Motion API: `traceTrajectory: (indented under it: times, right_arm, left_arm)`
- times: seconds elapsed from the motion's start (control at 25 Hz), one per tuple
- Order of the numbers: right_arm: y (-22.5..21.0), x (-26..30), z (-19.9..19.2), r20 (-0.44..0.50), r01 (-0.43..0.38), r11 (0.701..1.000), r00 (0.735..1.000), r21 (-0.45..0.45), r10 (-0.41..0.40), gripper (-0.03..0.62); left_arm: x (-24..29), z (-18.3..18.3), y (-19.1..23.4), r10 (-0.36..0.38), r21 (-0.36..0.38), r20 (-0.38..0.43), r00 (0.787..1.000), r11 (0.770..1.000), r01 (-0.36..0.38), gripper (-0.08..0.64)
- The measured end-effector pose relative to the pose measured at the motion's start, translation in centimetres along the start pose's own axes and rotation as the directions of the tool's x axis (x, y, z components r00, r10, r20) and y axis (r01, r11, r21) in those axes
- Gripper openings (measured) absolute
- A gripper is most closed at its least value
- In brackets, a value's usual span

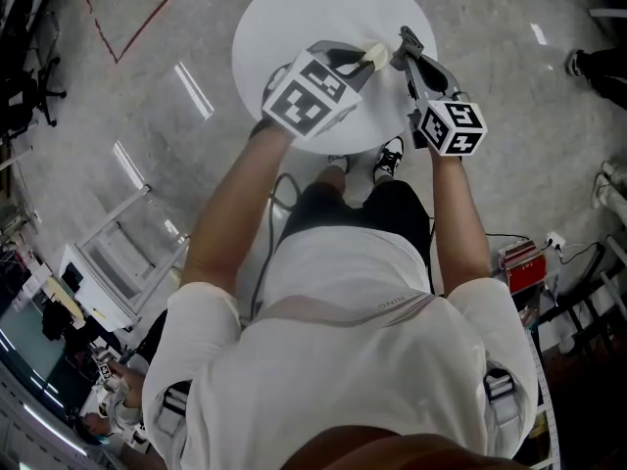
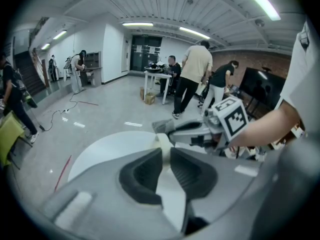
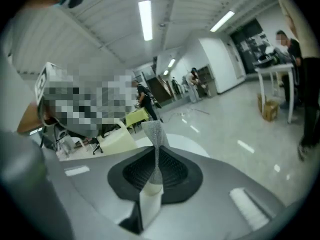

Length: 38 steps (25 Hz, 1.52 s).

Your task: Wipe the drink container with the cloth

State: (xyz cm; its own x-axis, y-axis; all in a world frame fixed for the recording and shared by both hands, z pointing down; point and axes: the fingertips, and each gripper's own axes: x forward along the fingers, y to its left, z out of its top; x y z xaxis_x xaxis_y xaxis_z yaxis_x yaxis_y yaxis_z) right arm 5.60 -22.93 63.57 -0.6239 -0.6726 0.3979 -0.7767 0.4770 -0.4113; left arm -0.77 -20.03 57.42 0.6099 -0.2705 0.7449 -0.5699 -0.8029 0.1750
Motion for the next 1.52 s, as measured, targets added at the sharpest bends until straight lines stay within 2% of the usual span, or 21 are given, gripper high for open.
traceTrajectory:
  times: [0.08,0.12,0.2,0.28,0.48,0.6,0.68,0.76,0.92,1.08,1.2,1.52]
  right_arm:
    - [1.4,-0.3,2.8,0.016,-0.085,0.979,0.996,-0.183,0.090,0.025]
    - [2.2,-0.2,3.8,-0.004,-0.136,0.953,0.990,-0.271,0.141,0.025]
    - [3.6,0.3,4.6,-0.084,-0.239,0.879,0.971,-0.413,0.224,0.025]
    - [4.4,1.1,4.5,-0.169,-0.329,0.803,0.944,-0.497,0.282,0.025]
    - [4.7,2.8,4.4,-0.349,-0.498,0.652,0.867,-0.572,0.356,0.025]
    - [4.8,4.1,4.3,-0.465,-0.591,0.568,0.805,-0.573,0.368,0.025]
    - [4.6,4.6,3.8,-0.542,-0.643,0.524,0.761,-0.558,0.358,0.025]
    - [4.6,4.7,3.4,-0.578,-0.674,0.517,0.731,-0.528,0.364,0.025]
    - [4.6,4.1,2.0,-0.566,-0.688,0.534,0.718,-0.492,0.404,0.025]
    - [4.2,4.8,1.1,-0.590,-0.715,0.514,0.691,-0.474,0.417,0.025]
    - [4.0,5.3,0.3,-0.618,-0.743,0.502,0.659,-0.443,0.430,0.025]
    - [2.4,5.8,-3.7,-0.702,-0.764,0.495,0.614,-0.414,0.362,0.025]
  left_arm:
    - [0.0,-0.1,0.2,0.000,0.002,0.000,1.000,1.000,0.000,0.051]
    - [0.0,-0.2,0.3,-0.001,0.001,0.000,1.000,1.000,0.001,0.051]
    - [0.0,-0.3,0.4,-0.003,-0.001,0.003,1.000,1.000,0.003,0.051]
    - [0.0,-0.4,0.3,-0.003,-0.001,0.003,1.000,1.000,0.003,0.049]
    - [0.2,-0.1,0.3,0.001,-0.001,0.007,1.000,1.000,-0.001,0.051]
    - [0.0,0.0,0.6,0.006,-0.004,0.010,1.000,1.000,-0.006,0.051]
    - [-0.2,-0.1,0.8,0.004,-0.003,0.010,1.000,1.000,-0.004,0.050]
    - [-0.2,-0.1,1.0,0.006,-0.006,0.014,1.000,1.000,-0.006,0.051]
    - [-0.2,-0.2,0.9,0.009,-0.012,0.017,1.000,1.000,-0.009,0.051]
    - [-0.1,-0.1,1.0,0.010,-0.009,0.016,1.000,1.000,-0.010,0.051]
    - [-0.1,-0.2,1.0,0.016,-0.010,0.016,1.000,1.000,-0.016,0.051]
    - [-0.2,-0.2,0.8,0.026,-0.003,0.020,0.999,1.000,-0.026,0.051]
